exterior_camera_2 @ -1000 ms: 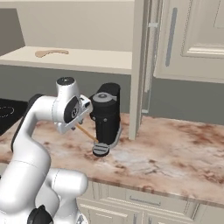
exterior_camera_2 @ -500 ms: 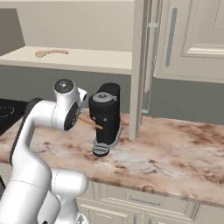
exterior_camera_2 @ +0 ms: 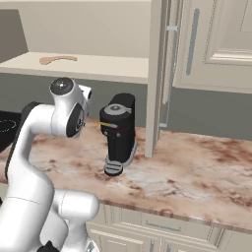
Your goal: Organize the utensils by type. Pick up the wooden spoons from the counter and place them in the open cabinet. Then pick up the metallic utensils from the counter and place them in the open drawer.
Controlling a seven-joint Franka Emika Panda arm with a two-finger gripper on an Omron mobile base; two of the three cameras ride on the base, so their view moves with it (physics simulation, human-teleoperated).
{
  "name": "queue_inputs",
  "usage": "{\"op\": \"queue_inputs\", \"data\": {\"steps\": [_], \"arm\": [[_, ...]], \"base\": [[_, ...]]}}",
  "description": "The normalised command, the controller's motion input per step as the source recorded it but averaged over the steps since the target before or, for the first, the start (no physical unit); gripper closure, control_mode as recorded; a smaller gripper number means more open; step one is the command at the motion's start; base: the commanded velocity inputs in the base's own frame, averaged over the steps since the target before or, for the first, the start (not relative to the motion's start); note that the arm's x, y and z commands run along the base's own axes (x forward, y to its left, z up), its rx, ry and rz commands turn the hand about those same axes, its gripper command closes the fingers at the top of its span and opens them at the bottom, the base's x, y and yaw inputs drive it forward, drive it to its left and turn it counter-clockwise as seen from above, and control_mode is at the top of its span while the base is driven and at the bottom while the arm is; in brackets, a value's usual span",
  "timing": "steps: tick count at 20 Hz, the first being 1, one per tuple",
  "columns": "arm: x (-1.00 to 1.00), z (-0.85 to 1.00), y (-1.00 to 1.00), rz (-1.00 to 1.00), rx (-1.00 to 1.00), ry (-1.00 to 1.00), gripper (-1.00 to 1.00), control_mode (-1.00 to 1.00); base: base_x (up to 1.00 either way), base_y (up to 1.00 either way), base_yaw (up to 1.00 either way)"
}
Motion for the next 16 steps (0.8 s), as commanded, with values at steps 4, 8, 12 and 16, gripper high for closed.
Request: {"op": "queue_inputs", "data": {"steps": [4, 8, 12, 16], "arm": [[0.16, 0.81, 0.0, 0.06, -0.09, 0.06, 1.0, -1.0], [0.2, 0.75, -0.01, 0.1, -0.04, 0.0, 1.0, -1.0], [0.35, 0.63, 0.0, 0.11, 0.0, 0.0, 1.0, -1.0], [0.29, 0.27, 0.0, 0.12, -0.03, -0.03, 1.0, -1.0]], "base": [[0.0, 0.0, 0.0], [0.0, 0.0, 0.0], [0.0, 0.0, 0.0], [0.0, 0.0, 0.0]]}}
